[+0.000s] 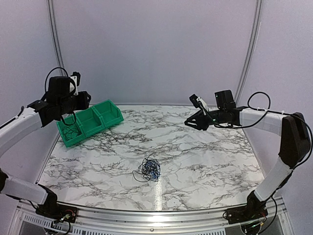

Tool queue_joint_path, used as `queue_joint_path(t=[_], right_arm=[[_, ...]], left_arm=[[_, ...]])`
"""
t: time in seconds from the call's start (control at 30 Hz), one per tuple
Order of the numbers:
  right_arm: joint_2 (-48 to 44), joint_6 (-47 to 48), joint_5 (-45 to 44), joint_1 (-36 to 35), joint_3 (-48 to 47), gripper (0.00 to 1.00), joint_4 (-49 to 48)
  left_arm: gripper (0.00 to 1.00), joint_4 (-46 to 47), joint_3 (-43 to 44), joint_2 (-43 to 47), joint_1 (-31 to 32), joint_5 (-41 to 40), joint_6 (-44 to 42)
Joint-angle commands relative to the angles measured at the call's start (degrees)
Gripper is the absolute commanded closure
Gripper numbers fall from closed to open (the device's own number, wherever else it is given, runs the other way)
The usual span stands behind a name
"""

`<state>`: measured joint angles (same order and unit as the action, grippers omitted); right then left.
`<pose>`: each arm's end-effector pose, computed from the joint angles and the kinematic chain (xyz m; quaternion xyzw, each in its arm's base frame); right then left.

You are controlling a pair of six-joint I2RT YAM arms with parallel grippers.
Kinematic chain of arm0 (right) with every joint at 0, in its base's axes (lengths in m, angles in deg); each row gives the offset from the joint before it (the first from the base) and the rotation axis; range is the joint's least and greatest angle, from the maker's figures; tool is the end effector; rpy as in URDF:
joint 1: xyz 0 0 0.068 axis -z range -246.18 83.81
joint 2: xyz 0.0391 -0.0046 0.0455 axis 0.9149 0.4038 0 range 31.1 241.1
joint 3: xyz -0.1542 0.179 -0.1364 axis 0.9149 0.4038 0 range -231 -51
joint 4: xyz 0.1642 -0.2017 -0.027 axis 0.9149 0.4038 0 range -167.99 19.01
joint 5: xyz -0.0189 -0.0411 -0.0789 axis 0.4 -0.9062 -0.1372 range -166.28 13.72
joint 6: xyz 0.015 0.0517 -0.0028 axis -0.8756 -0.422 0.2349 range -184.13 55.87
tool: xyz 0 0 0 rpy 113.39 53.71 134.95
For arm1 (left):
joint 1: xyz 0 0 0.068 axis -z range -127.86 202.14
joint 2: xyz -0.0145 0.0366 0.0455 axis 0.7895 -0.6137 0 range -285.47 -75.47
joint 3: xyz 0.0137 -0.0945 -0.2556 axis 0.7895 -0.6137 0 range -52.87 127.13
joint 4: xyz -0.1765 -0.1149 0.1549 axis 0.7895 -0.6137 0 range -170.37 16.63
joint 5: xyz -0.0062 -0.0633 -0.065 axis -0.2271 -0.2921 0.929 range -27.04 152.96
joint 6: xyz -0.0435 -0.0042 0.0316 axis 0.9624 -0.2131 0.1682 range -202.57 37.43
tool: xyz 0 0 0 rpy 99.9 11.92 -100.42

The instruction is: Untangle the cables

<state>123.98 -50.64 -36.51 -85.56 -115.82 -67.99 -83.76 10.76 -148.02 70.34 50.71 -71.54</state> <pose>0.3297 0.1401 0.2524 -0.3821 0.7687 0.3265 0.3956 0.2824 -0.0849 0.3507 -0.0108 0.8133 -0.0609 0.5786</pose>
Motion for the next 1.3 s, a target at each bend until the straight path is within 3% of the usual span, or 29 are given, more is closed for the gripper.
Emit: queue_joint_path(t=[0.0,0.23,0.27,0.3,0.33,0.37,0.47,0.57,0.8,0.9,0.97,1.03,1.1,1.27], right_arm=[[0.9,1.9,2.7,-1.3,-2.6,0.68,0.6],[3.4,5.7,6.7,-3.9,-3.0,0.72,2.7],[4.1,6.7,7.5,-4.6,-3.3,0.72,4.1],[4.6,7.6,8.3,-5.6,-3.9,0.72,5.3],[5.1,8.3,8.9,-6.9,-4.9,0.72,7.0],[5.5,9.0,9.5,-7.7,-5.8,0.72,8.6],[4.8,12.0,10.1,-10.2,-7.3,0.72,12.9],[3.5,18.7,5.1,-15.0,-7.3,0.72,17.2],[3.6,25.5,-9.8,-29.7,-6.4,0.72,20.9],[6.0,25.9,-13.3,-35.5,-8.8,0.72,21.8],[8.2,25.7,-16.1,-39.4,-10.8,0.73,22.2],[10.4,25.2,-18.8,-41.7,-12.9,0.73,22.9],[12.8,24.2,-20.6,-42.7,-15.0,0.74,23.8],[17.2,19.5,-22.7,-43.4,-18.3,0.77,23.3]], left_arm=[[0.58,1.8,-4.2,3.5,8.0,2.6,-1.1],[0.56,4.3,-5.4,1.6,21.1,7.3,-6.2],[0.49,4.3,-4.6,1.0,23.0,6.7,-7.4],[0.33,4.3,-3.5,0.3,25.1,5.9,-8.3],[0.07,4.3,-2.1,-0.4,26.6,5.1,-9.1],[0.02,4.2,-0.5,-1.4,27.7,3.7,-9.8],[0.01,1.3,4.2,-4.7,28.8,-2.5,-8.9],[0.01,-0.2,4.2,-7.2,28.4,-7.8,-8.4],[0.01,5.2,-5.2,-2.4,26.2,-3.8,-5.1],[0.01,6.7,-6.1,-0.3,25.7,-15.8,-1.9],[0.01,3.1,-5.6,-0.2,24.3,-28.1,5.5],[0.01,-1.1,-3.7,-0.9,24.0,-35.0,8.5],[0.01,-0.8,-3.3,-0.6,23.8,-30.2,3.4],[0.01,1.6,-5.2,1.1,23.7,-23.5,2.5]])
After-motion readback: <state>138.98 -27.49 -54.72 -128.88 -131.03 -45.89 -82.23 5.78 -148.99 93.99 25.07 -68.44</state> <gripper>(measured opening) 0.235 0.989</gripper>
